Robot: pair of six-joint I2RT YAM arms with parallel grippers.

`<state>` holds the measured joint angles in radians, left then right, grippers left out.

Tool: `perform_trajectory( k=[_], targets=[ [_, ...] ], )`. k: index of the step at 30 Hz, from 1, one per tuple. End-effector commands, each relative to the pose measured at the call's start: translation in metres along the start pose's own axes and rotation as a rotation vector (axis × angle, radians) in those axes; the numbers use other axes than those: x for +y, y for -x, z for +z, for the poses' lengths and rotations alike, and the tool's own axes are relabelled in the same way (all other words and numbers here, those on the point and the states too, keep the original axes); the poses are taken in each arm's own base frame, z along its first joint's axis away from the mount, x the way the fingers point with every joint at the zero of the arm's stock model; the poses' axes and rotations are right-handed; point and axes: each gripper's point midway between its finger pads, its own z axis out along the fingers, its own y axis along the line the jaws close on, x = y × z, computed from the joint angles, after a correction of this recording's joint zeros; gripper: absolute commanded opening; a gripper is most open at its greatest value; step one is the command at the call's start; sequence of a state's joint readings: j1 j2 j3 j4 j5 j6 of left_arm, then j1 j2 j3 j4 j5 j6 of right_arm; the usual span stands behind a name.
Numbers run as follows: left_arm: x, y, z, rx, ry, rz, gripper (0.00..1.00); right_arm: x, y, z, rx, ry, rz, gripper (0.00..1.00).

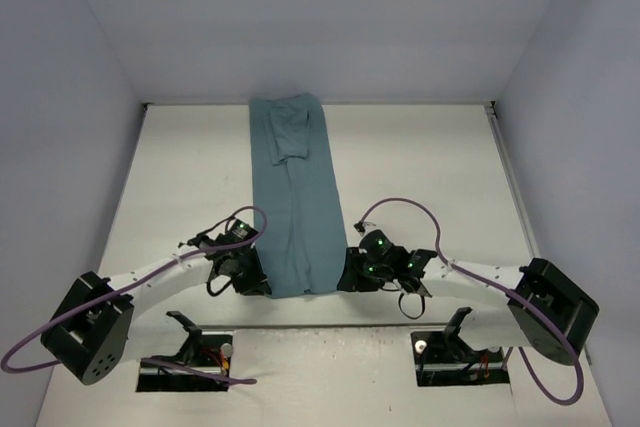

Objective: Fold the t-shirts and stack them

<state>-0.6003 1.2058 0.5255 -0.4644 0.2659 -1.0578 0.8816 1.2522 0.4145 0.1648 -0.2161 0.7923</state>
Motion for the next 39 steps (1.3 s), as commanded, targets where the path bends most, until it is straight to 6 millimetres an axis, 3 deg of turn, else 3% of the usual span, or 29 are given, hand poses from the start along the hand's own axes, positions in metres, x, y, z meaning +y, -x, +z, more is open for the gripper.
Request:
perform_trajectory(
  k=[1, 2, 5, 14, 16, 19, 23, 26, 28, 31, 39],
  targets=[
    [0.006, 0.001, 0.000, -0.021, 0.011, 0.025, 0.00, -0.026, -0.029, 0.000, 0.087, -0.094, 0.003, 0.19],
    [0.005, 0.000, -0.002, -0.021, 0.001, 0.022, 0.00, -0.024, -0.028, -0.001, 0.084, -0.090, -0.001, 0.08],
    [0.003, -0.007, -0.008, -0.007, -0.028, 0.005, 0.00, -0.020, -0.028, -0.006, 0.076, -0.085, -0.012, 0.00],
    [0.016, -0.036, -0.025, 0.035, -0.078, -0.051, 0.00, -0.006, -0.042, -0.026, 0.107, -0.075, -0.021, 0.00],
    [0.011, -0.036, -0.035, 0.024, -0.102, -0.053, 0.00, 0.001, -0.036, -0.031, 0.101, -0.074, -0.042, 0.00],
    [-0.001, -0.026, -0.058, -0.035, -0.135, -0.049, 0.00, 0.023, -0.011, -0.044, 0.062, -0.069, -0.104, 0.00],
    [-0.036, 0.010, -0.091, -0.128, -0.169, -0.026, 0.00, 0.049, 0.024, -0.042, 0.037, -0.064, -0.166, 0.00],
    [-0.049, 0.040, -0.101, -0.157, -0.162, -0.013, 0.00, 0.063, 0.060, -0.041, 0.008, -0.075, -0.211, 0.00],
    [-0.052, 0.058, -0.108, -0.184, -0.166, 0.000, 0.00, 0.063, 0.078, -0.041, -0.006, -0.074, -0.201, 0.00],
    [-0.061, 0.107, -0.121, -0.247, -0.148, -0.003, 0.00, 0.063, 0.116, -0.036, -0.025, -0.081, -0.231, 0.00],
    [-0.080, 0.192, -0.114, -0.267, -0.096, 0.031, 0.00, 0.064, 0.209, -0.015, -0.069, -0.098, -0.254, 0.00]
  ],
)
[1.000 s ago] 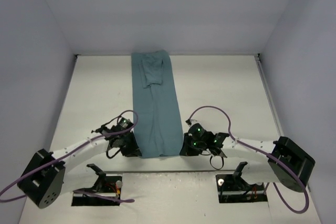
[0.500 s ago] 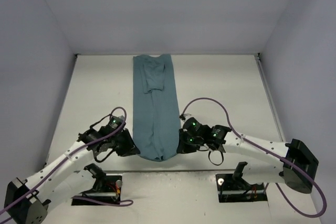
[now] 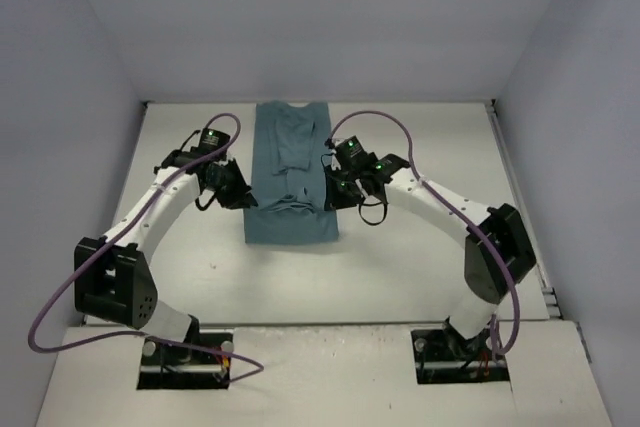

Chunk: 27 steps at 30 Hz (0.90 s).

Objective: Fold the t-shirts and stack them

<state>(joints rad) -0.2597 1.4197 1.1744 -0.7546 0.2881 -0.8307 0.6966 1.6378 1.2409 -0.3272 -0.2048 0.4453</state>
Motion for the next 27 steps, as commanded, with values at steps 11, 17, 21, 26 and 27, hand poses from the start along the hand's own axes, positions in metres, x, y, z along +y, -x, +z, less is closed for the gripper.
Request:
perform_trajectory(
  k=[11, 17, 21, 26, 27],
  targets=[
    [-0.034, 0.104, 0.054, -0.005, -0.034, 0.098, 0.00, -0.038, 0.090, 0.059, 0.003, 0.007, -0.017, 0.01],
    [-0.042, 0.121, 0.074, 0.011, -0.053, 0.121, 0.11, -0.054, 0.111, 0.073, -0.011, 0.002, -0.002, 0.24],
    [-0.039, 0.141, 0.069, -0.027, -0.056, 0.100, 0.36, -0.068, 0.136, 0.070, -0.062, -0.009, 0.020, 0.36],
    [-0.060, 0.180, 0.035, -0.147, -0.122, 0.146, 0.45, -0.070, 0.178, 0.043, -0.179, -0.029, -0.062, 0.39],
    [-0.065, 0.184, 0.024, -0.175, -0.135, 0.162, 0.46, -0.066, 0.185, 0.034, -0.204, -0.026, -0.108, 0.40]
  ],
)
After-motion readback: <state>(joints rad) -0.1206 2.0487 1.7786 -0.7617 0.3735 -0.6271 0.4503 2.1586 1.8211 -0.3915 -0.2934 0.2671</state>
